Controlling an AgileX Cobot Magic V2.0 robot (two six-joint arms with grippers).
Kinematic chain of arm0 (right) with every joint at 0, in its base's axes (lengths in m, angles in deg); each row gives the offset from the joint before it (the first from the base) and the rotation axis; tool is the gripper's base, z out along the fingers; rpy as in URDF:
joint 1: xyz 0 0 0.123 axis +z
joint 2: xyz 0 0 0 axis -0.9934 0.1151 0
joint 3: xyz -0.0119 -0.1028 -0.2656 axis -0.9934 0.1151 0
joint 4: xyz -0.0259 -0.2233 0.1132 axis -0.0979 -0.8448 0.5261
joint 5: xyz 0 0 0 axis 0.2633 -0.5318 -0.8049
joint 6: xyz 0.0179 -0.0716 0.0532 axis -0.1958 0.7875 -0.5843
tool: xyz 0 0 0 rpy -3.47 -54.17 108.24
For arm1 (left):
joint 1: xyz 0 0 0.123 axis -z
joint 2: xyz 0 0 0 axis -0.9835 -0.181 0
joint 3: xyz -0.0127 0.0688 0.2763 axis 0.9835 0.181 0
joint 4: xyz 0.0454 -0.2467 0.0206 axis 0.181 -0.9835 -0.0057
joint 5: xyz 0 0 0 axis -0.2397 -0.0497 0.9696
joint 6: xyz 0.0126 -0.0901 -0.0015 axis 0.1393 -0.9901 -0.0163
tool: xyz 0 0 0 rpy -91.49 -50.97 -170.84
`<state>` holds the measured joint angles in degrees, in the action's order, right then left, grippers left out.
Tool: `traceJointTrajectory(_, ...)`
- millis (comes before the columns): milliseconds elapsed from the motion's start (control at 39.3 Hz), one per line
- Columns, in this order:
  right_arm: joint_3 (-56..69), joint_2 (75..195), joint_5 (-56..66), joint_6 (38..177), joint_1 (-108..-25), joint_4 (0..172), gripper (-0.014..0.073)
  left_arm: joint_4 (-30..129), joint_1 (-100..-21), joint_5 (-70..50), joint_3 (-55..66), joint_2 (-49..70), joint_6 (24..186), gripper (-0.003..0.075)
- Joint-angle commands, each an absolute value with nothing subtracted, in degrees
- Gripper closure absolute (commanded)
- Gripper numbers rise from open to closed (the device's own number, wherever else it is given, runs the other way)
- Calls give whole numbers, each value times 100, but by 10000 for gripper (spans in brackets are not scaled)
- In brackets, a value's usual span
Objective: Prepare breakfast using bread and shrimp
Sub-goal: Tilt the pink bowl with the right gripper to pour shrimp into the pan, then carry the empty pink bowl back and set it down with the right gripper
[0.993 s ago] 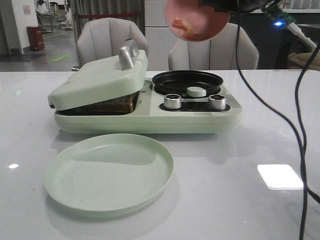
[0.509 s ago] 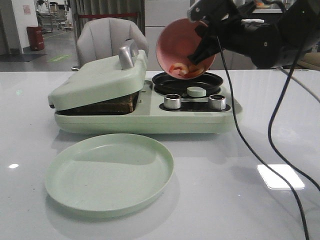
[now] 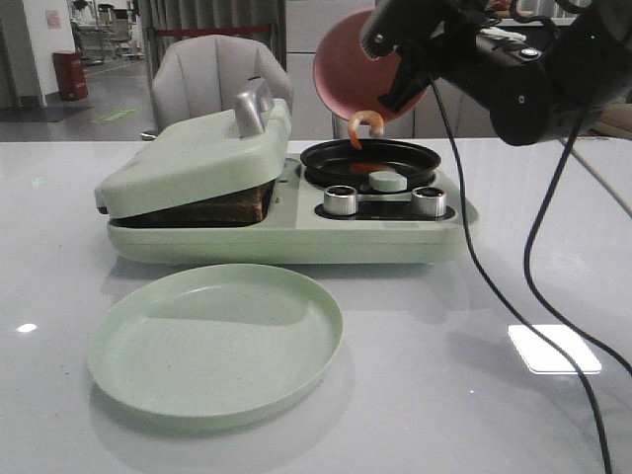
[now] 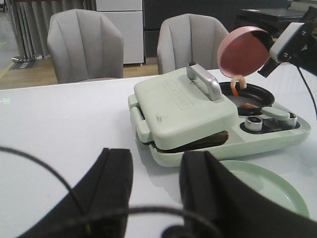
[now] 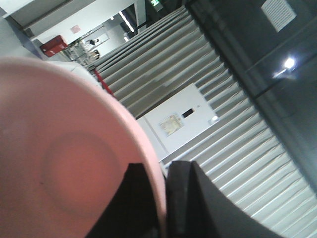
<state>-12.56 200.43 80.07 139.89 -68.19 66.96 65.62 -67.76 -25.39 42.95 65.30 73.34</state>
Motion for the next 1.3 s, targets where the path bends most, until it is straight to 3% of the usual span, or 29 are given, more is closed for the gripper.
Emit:
traceJointTrajectory(0,-1412,19607,8692,14181,-6836,6663,454,6513,-6760,-2068,4140,6459,7289,410)
traceJointTrajectory(127,-1412,19607,8691,13356,-6836,7048,454,6513,-6760,-2068,4140,6459,7289,410)
traceJointTrajectory(255,-1433,19580,8534,11417,-6836,7908,454,6513,-6760,-2068,4140,6459,7289,410)
traceJointTrajectory(484,-1479,18996,6530,8467,-6848,8088,454,6513,-6760,-2068,4140,6459,7289,410)
traceJointTrajectory(891,-1594,17366,2224,8176,-7087,7816,454,6513,-6760,-2068,4140,6459,7289,410)
traceJointTrajectory(1273,-1594,16769,-922,8203,-8332,8556,454,6513,-6760,-2068,4140,6459,7289,410)
